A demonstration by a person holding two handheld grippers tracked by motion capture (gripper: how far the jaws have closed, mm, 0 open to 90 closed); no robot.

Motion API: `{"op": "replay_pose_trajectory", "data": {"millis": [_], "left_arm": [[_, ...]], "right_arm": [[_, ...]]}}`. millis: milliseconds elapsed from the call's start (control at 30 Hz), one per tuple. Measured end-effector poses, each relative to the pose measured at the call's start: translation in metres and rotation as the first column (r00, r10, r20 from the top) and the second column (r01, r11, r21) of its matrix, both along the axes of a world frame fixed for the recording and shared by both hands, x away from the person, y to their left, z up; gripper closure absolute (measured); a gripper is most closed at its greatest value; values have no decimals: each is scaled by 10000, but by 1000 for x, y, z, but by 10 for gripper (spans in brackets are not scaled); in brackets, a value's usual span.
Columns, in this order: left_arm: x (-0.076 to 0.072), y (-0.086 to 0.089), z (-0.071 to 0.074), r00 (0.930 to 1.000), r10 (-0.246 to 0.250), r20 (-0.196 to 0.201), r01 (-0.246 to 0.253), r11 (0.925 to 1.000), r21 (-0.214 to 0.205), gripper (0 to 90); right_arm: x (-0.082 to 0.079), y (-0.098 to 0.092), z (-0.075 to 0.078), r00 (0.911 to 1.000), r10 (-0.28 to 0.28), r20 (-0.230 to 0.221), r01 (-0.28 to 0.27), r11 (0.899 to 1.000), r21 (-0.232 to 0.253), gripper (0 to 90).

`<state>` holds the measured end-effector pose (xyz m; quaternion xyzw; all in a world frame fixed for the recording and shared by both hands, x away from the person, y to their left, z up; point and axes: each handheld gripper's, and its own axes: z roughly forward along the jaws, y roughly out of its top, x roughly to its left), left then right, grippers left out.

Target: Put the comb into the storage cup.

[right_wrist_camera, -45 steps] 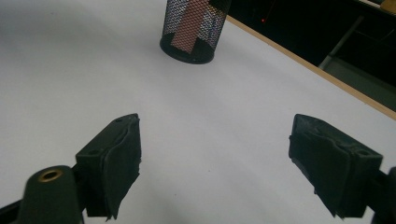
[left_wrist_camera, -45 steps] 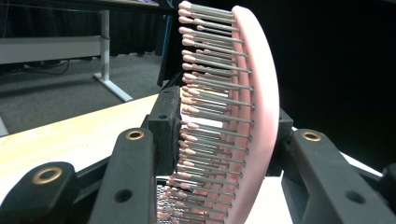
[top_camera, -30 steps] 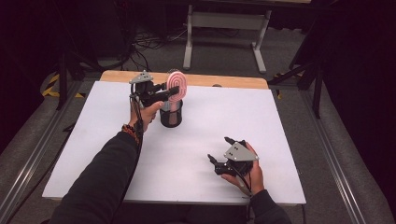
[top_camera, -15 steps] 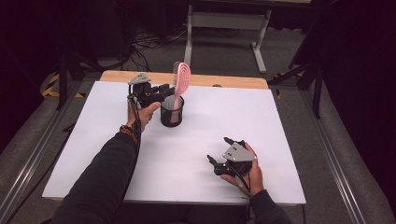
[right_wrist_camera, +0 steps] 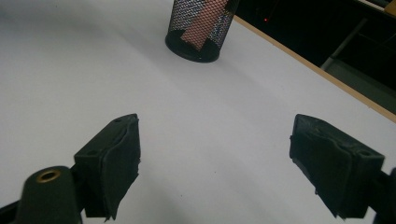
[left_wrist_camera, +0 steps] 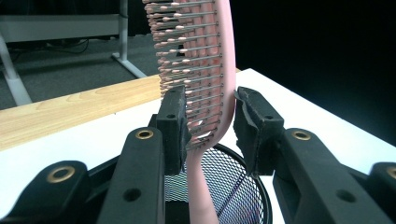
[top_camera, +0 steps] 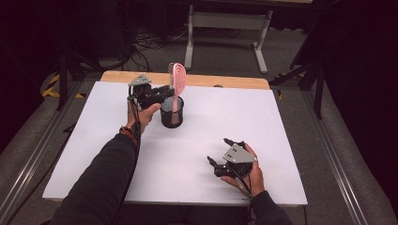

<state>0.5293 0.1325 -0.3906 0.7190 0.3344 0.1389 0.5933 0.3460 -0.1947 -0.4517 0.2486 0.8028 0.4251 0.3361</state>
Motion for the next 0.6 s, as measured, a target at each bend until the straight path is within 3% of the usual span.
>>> {"op": "replay_pose_trajectory", "data": {"millis": [200, 467, 600], "left_arm": [[-5, -2, 5, 9990, 105, 444, -128, 9985, 530, 654], [-10, -3, 14, 9970, -88, 764, 31, 9972, 750, 643], [-13, -4, 19, 9937, -91, 1113, -23, 9948, 1018, 632]], "right_arm": [[-1, 0, 1, 10000, 28, 89, -29, 10000, 41, 170], [-1, 0, 1, 9999, 22, 113, -23, 10000, 56, 170], [-1, 1, 2, 9998, -100, 160, 100, 9999, -4, 165]]}}
